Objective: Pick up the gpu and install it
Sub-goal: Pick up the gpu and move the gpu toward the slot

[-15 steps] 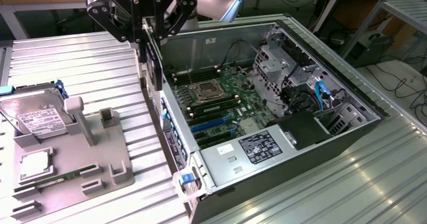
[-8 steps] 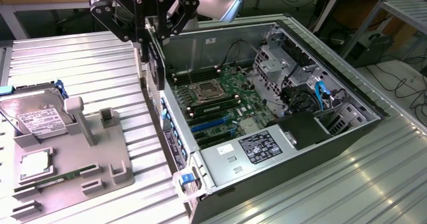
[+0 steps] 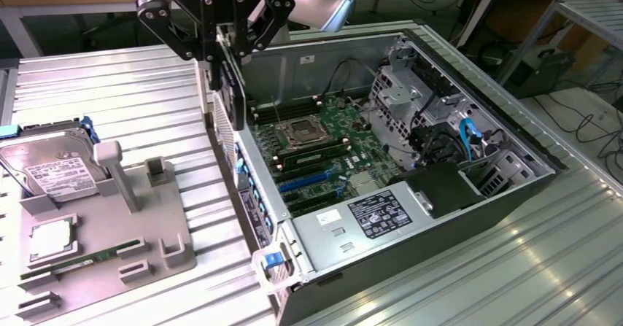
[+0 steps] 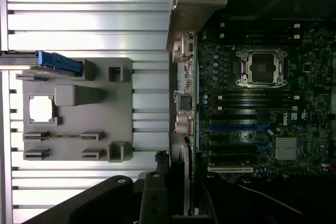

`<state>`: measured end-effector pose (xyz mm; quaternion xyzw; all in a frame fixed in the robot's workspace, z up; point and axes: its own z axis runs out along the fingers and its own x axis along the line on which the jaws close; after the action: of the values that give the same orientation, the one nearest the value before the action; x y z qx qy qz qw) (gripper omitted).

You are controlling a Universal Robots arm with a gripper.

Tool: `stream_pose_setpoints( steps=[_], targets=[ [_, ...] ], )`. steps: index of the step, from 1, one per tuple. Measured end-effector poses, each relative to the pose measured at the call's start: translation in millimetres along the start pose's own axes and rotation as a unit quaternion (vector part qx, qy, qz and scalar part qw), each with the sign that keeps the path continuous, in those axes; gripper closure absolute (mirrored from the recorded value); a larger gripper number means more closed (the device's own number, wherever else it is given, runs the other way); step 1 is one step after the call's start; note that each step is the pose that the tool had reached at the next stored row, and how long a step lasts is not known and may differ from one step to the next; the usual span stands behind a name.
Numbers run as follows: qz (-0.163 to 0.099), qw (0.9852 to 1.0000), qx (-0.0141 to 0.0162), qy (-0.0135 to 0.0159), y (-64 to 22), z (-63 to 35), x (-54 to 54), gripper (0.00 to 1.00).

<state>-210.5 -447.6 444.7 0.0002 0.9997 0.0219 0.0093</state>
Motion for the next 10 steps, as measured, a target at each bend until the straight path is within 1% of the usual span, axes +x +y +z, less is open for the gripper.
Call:
stream_pose_setpoints(
  steps=[10],
  targets=[
    [0.000, 1.0000, 0.0000, 0.0000, 0.0, 0.1, -5.0, 0.73]
  ],
)
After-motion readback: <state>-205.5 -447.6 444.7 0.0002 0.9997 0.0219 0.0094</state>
